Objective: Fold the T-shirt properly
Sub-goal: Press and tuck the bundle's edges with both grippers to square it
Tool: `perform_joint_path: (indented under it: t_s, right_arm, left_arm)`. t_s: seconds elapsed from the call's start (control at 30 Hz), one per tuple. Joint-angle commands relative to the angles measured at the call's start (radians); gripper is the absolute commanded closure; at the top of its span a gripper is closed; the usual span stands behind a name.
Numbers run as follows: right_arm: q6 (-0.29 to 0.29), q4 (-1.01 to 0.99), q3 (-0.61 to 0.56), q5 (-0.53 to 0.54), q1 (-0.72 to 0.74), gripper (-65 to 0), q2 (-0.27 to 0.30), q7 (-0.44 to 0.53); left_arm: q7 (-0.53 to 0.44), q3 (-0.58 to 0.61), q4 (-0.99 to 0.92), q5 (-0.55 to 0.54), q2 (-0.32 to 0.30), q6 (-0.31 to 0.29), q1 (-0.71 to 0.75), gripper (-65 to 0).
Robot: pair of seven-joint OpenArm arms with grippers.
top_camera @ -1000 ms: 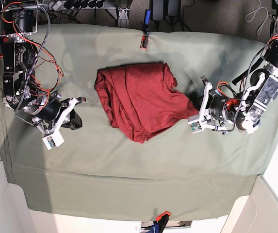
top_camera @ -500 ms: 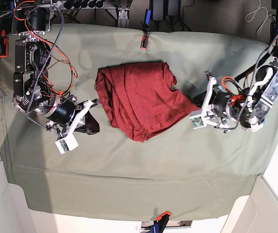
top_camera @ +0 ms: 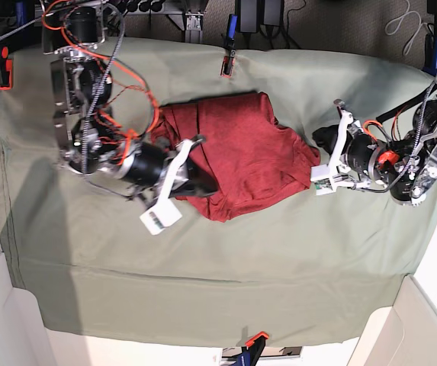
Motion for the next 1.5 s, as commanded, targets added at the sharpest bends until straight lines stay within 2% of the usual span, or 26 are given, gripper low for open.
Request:
perform_joint_path:
  t_s: [0.0, 0.1, 0.2, 0.43, 0.77, 0.9, 1.1, 1.17, 1.33, 1.47]
  right_arm:
    - [0.013, 0.002, -0.024, -0.01, 0.021, 0.0, -0.008, 0.025]
    - [0.013, -0.04, -0.092, -0.092, 0.021, 0.0, -0.013, 0.052]
    - [0.013, -0.094, -0.106, -0.142, 0.021, 0.0, -0.013, 0.057]
    - [0.005, -0.138, -0.101, -0.151, -0.01, 0.0, 0.033, 0.056]
    - [0.006, -0.105, -0.101, -0.127, -0.146, 0.0, 0.039, 0.098]
    - [0.005, -0.012, -0.101, -0.127, -0.145, 0.0, 0.039, 0.082]
    - [-0.014, 0.116, -0.09, -0.128, -0.143, 0.0, 0.027, 0.069]
    - [-0.014, 0.116, -0.066, -0.136, -0.142, 0.0, 0.006, 0.084]
    - [-0.013, 0.091, 0.002, -0.174, -0.107, 0.0, -0.039, 0.129]
    - [-0.014, -0.013, 0.008, -0.225, -0.022, 0.0, -0.047, 0.151]
  left_arm:
    - [-0.006, -0.011, 0.012, -0.009, -0.016, -0.005, -0.019, -1.4]
    - [-0.013, -0.012, 0.012, -0.009, -0.015, -0.005, -0.02, -1.4]
    - [-0.013, -0.012, 0.012, -0.009, -0.021, -0.005, -0.019, -1.4]
    - [0.023, -0.026, 0.043, -0.047, -0.061, -0.005, -0.019, -1.4]
    - [0.025, -0.249, 0.25, -0.1, -0.056, -0.005, 0.077, -1.3]
    - [0.024, -0.251, 0.34, -0.098, 0.009, -0.005, 0.157, -1.3]
    - [-0.023, -0.251, 0.393, -0.008, 0.144, -0.005, 0.268, -1.3]
    - [-0.043, -0.251, 0.389, 0.01, 0.179, -0.005, 0.281, -1.3]
    - [-0.141, -0.251, 0.31, 0.154, 0.261, -0.005, 0.296, -1.3]
    - [-0.176, -0.252, 0.2, 0.216, 0.315, -0.005, 0.296, -1.3]
